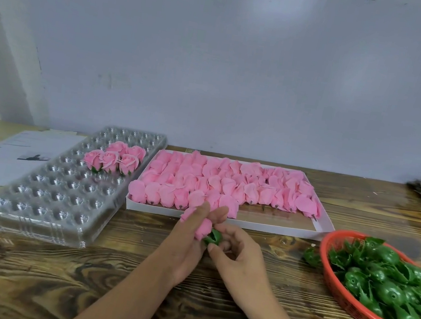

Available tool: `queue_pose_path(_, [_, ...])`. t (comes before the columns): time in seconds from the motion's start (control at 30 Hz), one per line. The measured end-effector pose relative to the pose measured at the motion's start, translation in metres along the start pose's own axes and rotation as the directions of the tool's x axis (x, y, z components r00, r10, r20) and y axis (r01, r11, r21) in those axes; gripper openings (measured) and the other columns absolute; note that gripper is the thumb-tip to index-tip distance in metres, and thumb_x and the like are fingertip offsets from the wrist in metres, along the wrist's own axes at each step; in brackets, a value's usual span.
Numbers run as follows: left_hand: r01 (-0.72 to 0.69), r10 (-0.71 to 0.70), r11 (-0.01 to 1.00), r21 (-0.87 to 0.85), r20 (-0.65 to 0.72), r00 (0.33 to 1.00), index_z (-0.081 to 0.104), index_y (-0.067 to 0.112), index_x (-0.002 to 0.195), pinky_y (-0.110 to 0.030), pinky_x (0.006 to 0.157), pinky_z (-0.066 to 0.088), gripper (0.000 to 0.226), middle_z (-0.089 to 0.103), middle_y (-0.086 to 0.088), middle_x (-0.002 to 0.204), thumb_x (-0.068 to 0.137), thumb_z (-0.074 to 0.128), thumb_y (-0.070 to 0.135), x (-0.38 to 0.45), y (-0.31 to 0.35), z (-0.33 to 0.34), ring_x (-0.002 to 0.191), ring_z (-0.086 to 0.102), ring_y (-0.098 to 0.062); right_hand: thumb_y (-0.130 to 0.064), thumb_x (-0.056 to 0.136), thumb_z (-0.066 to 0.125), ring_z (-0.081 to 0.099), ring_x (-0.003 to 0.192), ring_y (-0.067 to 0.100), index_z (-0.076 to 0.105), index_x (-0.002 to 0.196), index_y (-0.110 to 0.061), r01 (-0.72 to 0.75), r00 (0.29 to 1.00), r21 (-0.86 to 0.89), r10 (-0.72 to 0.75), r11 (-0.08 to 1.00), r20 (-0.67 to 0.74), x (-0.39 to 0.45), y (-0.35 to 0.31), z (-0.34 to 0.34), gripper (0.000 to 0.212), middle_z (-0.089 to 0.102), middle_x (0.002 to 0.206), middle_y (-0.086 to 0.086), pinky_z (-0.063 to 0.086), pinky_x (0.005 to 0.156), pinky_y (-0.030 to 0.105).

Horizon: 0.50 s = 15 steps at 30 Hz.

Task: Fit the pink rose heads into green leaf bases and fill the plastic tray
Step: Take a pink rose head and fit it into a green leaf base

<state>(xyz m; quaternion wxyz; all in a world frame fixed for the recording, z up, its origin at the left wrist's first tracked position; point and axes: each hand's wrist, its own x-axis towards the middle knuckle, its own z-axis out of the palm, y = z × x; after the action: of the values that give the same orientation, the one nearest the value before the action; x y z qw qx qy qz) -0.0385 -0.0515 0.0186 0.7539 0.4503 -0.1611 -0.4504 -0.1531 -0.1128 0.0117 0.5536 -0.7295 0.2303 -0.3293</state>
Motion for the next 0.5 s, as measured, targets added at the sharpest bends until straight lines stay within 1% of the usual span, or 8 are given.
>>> queue_pose_path(0.1, [0.02, -0.02, 1.0, 0.003, 0.004, 1.0, 0.082, 0.014, 0.105, -0.03, 0.08, 0.059, 0.045, 0.074, -0.008, 0.121, 0.084, 0.065, 0.05, -0.0029, 0.0014, 0.0025, 0.108, 0.073, -0.018, 0.006, 0.083, 0.069, 0.054, 0.067, 0.0, 0.065, 0.107, -0.028, 0.004, 1.0, 0.041, -0.004, 0.999, 0.0, -0.0014, -0.0012, 0.0012, 0.042, 0.068, 0.082, -0.003, 0.05, 0.072, 0.019])
queue_pose_path(0.17, [0.033, -0.033, 0.999, -0.018, 0.001, 0.999, 0.077, 0.008, 0.114, -0.03, 0.078, 0.06, 0.051, 0.072, -0.011, 0.125, 0.084, 0.066, 0.047, -0.0035, 0.0018, 0.0033, 0.11, 0.072, -0.021, 0.01, 0.082, 0.067, 0.054, 0.066, 0.001, 0.065, 0.108, -0.024, 0.001, 1.0, 0.095, 0.0, 0.996, -0.014, -0.002, -0.001, 0.0023, 0.043, 0.071, 0.083, -0.008, 0.05, 0.071, 0.02])
queue_pose_path(0.2, [0.034, -0.034, 0.999, -0.026, -0.001, 0.999, 0.075, 0.007, 0.116, -0.031, 0.077, 0.061, 0.052, 0.072, -0.012, 0.125, 0.084, 0.066, 0.047, -0.0037, 0.0021, 0.0035, 0.11, 0.072, -0.022, 0.012, 0.082, 0.066, 0.054, 0.066, 0.002, 0.066, 0.108, -0.022, -0.001, 1.0, 0.111, 0.004, 0.994, -0.022, -0.0025, -0.0006, 0.0027, 0.043, 0.072, 0.085, -0.009, 0.05, 0.07, 0.02])
queue_pose_path(0.27, [0.024, -0.024, 0.999, -0.028, 0.0, 1.0, 0.08, 0.01, 0.108, -0.032, 0.078, 0.061, 0.047, 0.072, -0.011, 0.124, 0.084, 0.065, 0.048, -0.0033, 0.0022, 0.0035, 0.109, 0.073, -0.021, 0.014, 0.082, 0.066, 0.056, 0.07, 0.004, 0.066, 0.109, -0.019, -0.005, 1.0, 0.112, 0.008, 0.994, -0.022, -0.0039, 0.0001, 0.0032, 0.042, 0.073, 0.092, -0.003, 0.051, 0.072, 0.022])
queue_pose_path(0.3, [0.018, -0.018, 0.999, -0.026, 0.002, 1.0, 0.082, 0.014, 0.104, -0.033, 0.081, 0.06, 0.044, 0.073, -0.009, 0.124, 0.084, 0.064, 0.049, -0.0031, 0.0022, 0.0032, 0.11, 0.072, -0.02, 0.013, 0.082, 0.066, 0.058, 0.072, 0.006, 0.067, 0.11, -0.018, -0.003, 1.0, 0.104, 0.005, 0.995, -0.015, -0.0046, 0.0004, 0.0034, 0.041, 0.073, 0.094, 0.0, 0.052, 0.074, 0.024])
queue_pose_path(0.37, [0.006, -0.006, 1.0, -0.025, 0.0, 1.0, 0.083, 0.018, 0.101, -0.037, 0.092, 0.056, 0.041, 0.073, -0.006, 0.124, 0.085, 0.063, 0.05, -0.0023, 0.0017, 0.0024, 0.12, 0.067, -0.02, 0.01, 0.083, 0.068, 0.061, 0.076, 0.009, 0.067, 0.111, -0.018, 0.0, 1.0, 0.076, 0.001, 0.997, -0.004, -0.0059, 0.001, 0.0046, 0.04, 0.073, 0.094, -0.001, 0.055, 0.08, 0.029])
queue_pose_path(0.43, [0.005, -0.005, 0.999, -0.034, -0.001, 1.0, 0.083, 0.019, 0.101, -0.04, 0.102, 0.051, 0.04, 0.073, -0.005, 0.126, 0.085, 0.062, 0.05, -0.0015, 0.0014, 0.0015, 0.128, 0.061, -0.021, 0.008, 0.084, 0.069, 0.061, 0.074, 0.009, 0.069, 0.115, -0.019, 0.001, 1.0, 0.053, -0.001, 0.999, 0.001, -0.0065, 0.0013, 0.0056, 0.041, 0.071, 0.086, -0.004, 0.057, 0.081, 0.034])
queue_pose_path(0.5, [0.007, -0.007, 0.999, -0.034, 0.004, 1.0, 0.083, 0.021, 0.101, -0.041, 0.103, 0.05, 0.041, 0.073, -0.004, 0.125, 0.085, 0.06, 0.051, -0.0026, 0.0023, 0.0024, 0.128, 0.06, -0.02, 0.006, 0.085, 0.068, 0.061, 0.073, 0.013, 0.07, 0.119, -0.019, 0.011, 1.0, 0.041, -0.012, 0.999, 0.015, -0.0068, 0.0015, 0.0063, 0.042, 0.07, 0.08, -0.003, 0.058, 0.082, 0.039])
